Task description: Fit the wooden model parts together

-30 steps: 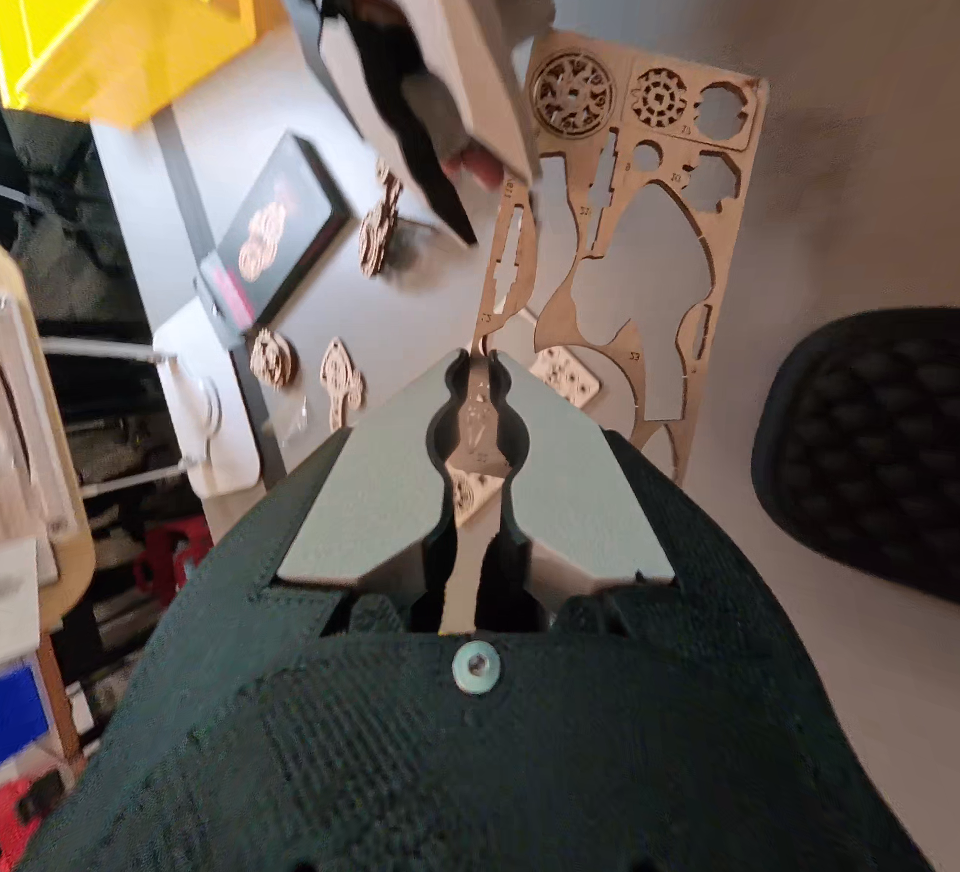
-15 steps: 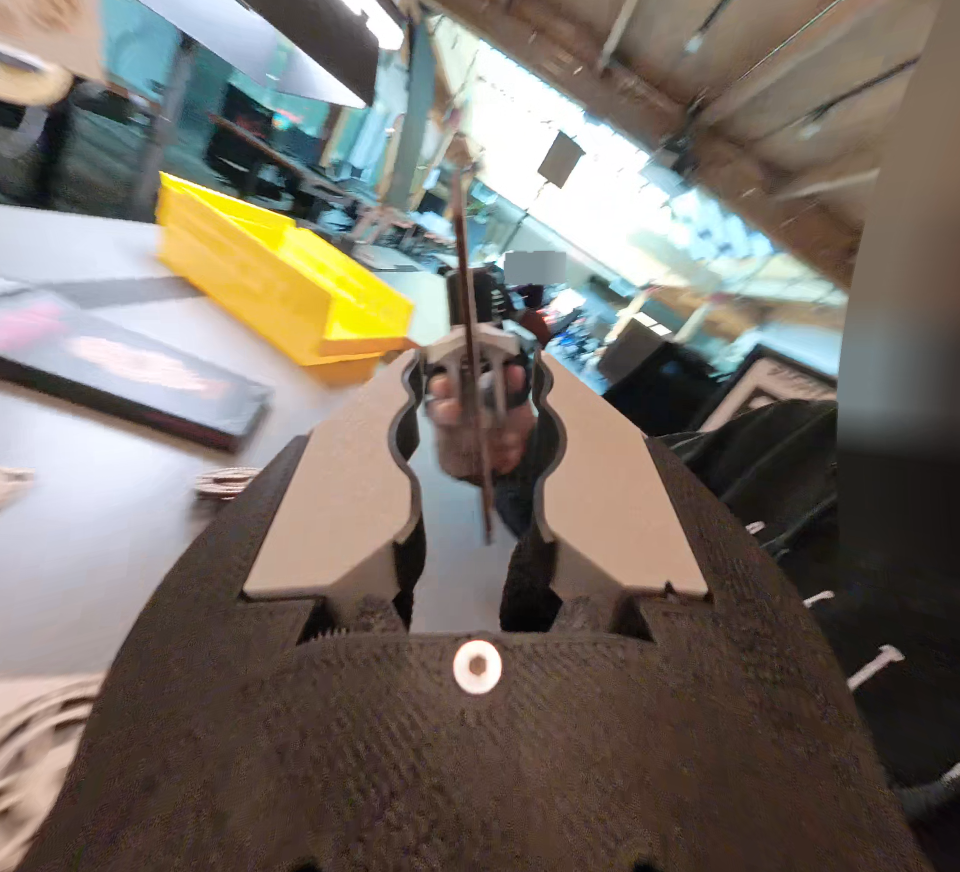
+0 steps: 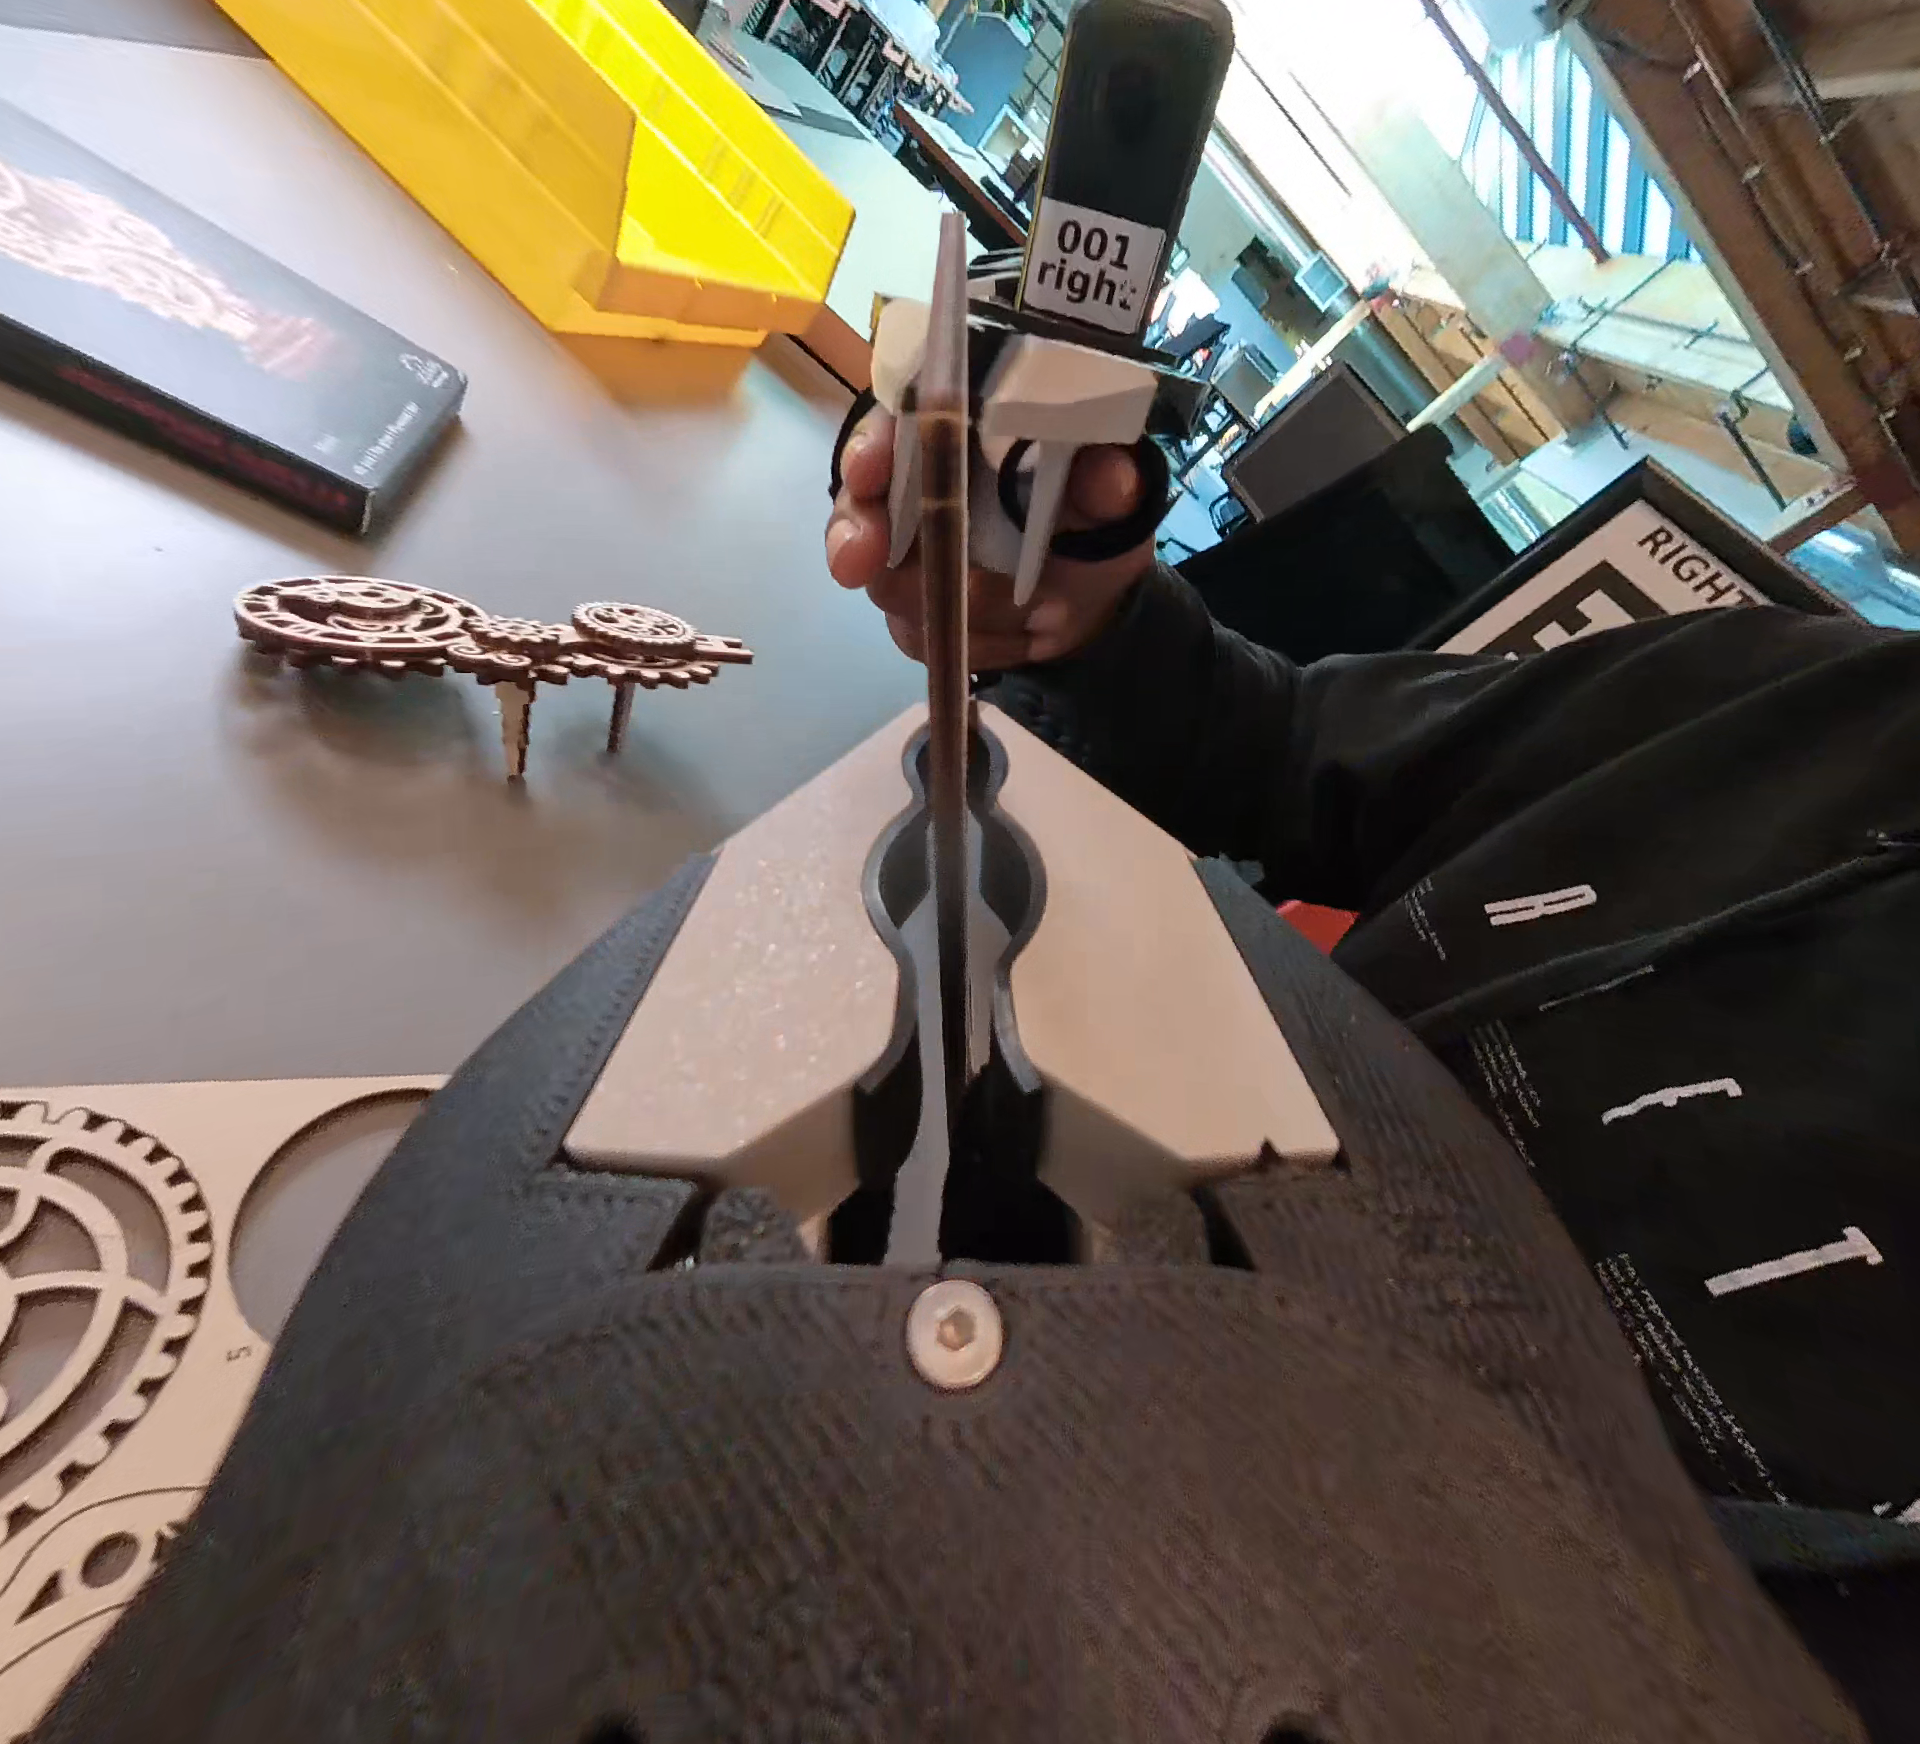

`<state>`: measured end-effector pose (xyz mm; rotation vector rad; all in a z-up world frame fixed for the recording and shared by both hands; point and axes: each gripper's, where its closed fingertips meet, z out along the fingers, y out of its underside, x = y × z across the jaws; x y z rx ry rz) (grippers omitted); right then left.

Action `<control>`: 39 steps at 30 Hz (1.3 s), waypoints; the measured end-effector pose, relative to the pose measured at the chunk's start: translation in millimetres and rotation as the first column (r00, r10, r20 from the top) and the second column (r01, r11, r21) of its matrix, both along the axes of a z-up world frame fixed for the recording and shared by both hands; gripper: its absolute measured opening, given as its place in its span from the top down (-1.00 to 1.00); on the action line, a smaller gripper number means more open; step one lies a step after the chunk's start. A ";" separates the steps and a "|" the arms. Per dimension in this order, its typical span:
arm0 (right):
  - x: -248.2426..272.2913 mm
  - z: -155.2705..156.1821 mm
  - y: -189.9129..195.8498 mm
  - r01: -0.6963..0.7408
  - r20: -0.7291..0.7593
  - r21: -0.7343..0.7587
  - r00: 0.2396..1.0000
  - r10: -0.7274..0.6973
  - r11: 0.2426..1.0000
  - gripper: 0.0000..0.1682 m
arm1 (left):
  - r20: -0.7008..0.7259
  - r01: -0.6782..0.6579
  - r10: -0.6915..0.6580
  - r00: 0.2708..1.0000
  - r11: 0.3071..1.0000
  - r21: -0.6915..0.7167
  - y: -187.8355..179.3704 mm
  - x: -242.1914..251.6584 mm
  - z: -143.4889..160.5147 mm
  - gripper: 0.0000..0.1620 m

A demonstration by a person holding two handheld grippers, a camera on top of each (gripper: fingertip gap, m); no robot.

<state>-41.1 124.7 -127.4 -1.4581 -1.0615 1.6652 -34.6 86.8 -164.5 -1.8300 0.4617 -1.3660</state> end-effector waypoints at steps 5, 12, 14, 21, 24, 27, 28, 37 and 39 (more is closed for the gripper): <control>3.9 2.9 -3.0 -0.035 -0.021 -0.045 0.999 0.034 0.998 0.96 | 0.014 0.006 -0.006 1.000 1.000 0.023 -0.4 1.8 2.0 1.00; 12.2 23.0 -10.4 -0.148 -0.131 -0.193 0.984 0.124 0.970 0.98 | -0.018 -0.024 0.027 0.999 0.985 0.173 5.6 -5.7 18.7 0.66; 14.0 25.2 -13.0 -0.184 -0.152 -0.232 0.977 0.151 0.955 0.98 | -0.016 -0.007 0.010 1.000 0.980 0.196 4.5 -7.2 23.8 0.60; 6.8 10.1 -21.2 -0.186 -0.059 -0.198 0.982 0.178 0.962 0.99 | 0.067 -0.030 0.013 0.998 0.967 0.254 3.9 -9.9 52.3 0.61; -0.5 3.3 -33.6 -0.194 -0.014 -0.166 0.981 0.195 0.967 0.98 | 0.051 -0.040 0.030 0.998 0.978 0.204 12.0 -4.5 50.8 0.76; -1.0 -0.4 -32.5 -0.176 0.009 -0.165 0.984 0.180 0.970 0.98 | 0.035 -0.047 0.041 0.999 0.979 0.197 11.8 0.2 46.7 0.98; -1.0 -2.2 -30.9 -0.168 0.021 -0.167 0.985 0.173 0.972 0.97 | 0.032 -0.062 0.057 0.998 0.980 0.189 12.9 0.3 45.2 0.98; -1.1 -6.5 -24.4 -0.110 0.063 -0.126 0.991 0.119 0.986 0.96 | 0.026 -0.119 0.117 0.993 0.986 0.121 16.0 -1.9 39.9 0.98; -1.2 -6.9 -24.1 -0.111 0.067 -0.134 0.990 0.121 0.985 0.96 | 0.030 -0.118 0.115 0.993 0.988 0.104 15.9 -2.2 39.1 0.99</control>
